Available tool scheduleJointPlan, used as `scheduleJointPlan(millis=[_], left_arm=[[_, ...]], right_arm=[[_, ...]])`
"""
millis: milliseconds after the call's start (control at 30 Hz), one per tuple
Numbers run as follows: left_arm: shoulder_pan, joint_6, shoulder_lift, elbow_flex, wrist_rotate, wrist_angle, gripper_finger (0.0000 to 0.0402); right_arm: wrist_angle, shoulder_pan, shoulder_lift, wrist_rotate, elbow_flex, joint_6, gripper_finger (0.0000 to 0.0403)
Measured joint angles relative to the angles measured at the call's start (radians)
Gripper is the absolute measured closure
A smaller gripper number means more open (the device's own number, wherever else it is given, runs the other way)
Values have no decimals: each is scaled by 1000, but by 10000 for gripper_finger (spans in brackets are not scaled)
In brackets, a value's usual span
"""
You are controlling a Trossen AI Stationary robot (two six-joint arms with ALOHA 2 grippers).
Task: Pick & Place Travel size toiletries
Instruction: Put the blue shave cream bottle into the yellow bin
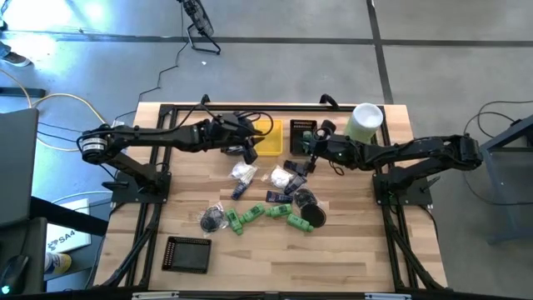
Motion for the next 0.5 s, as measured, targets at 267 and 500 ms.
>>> scheduleJointPlan(millis=[267, 500], left_arm=[[-47, 65, -16, -112, -2, 193, 385], [-64, 109, -118, -211, -4, 235, 397]], right_arm=[[66, -57, 0, -399, 0, 80, 388], [71, -93, 0, -392, 0, 132, 388]])
